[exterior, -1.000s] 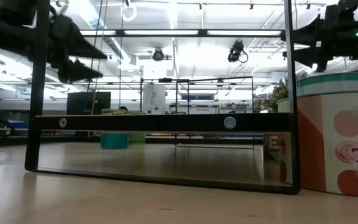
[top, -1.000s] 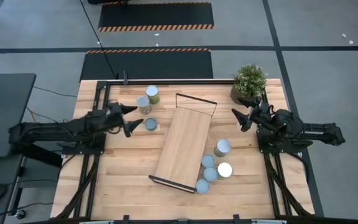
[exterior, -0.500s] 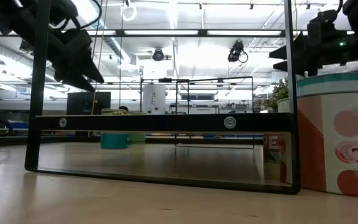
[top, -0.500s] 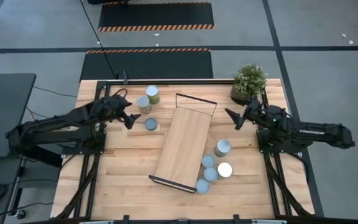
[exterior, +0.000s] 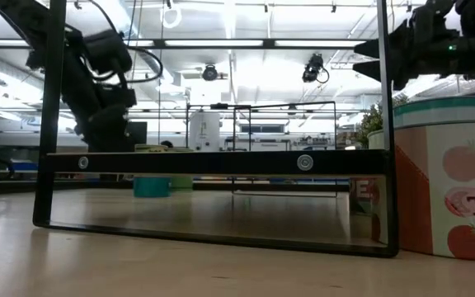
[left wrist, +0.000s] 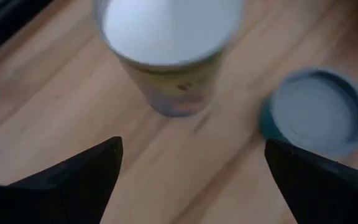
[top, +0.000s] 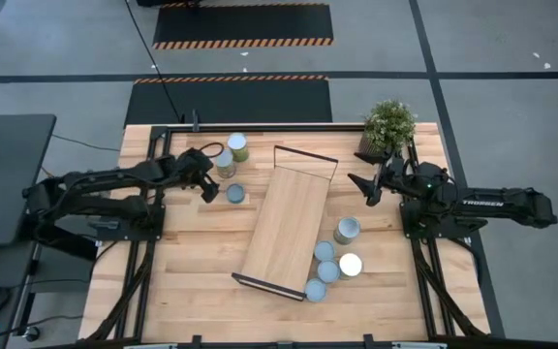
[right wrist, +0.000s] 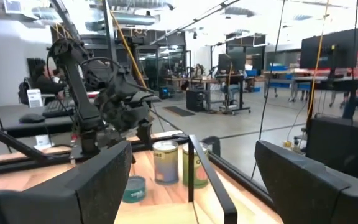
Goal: Pick and place cans onto a shelf
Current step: Put the canned peaches on the shelf
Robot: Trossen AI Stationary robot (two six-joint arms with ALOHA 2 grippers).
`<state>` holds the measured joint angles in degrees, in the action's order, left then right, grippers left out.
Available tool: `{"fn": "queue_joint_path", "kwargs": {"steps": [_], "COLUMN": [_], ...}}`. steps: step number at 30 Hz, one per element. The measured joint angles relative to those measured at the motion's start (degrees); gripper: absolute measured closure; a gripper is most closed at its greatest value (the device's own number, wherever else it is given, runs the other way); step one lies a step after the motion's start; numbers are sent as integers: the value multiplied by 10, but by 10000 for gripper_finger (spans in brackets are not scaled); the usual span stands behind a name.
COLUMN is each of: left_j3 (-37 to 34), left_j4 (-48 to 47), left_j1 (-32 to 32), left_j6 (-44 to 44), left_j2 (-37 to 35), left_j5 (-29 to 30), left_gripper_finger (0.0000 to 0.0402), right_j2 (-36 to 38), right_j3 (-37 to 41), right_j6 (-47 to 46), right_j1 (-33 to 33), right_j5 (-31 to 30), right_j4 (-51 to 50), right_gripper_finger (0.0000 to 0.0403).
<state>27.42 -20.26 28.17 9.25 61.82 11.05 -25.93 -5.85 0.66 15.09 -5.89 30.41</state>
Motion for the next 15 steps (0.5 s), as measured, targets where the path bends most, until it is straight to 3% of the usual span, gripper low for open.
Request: {"fn": "queue_joint_path", "kwargs": {"steps": [15], "left_j3": [0], "left_j4": [168], "left_j1": [46], "left_j6": [-99], "left_j2": [112], "left_j5": [3], "left_gripper_finger": [2], "right_j2": [-45], "right_j3": [0], "right_j6": [45], "right_j1": [0], "right_j5": [2], "right_j4": [5], "right_gripper_finger": [54]}}
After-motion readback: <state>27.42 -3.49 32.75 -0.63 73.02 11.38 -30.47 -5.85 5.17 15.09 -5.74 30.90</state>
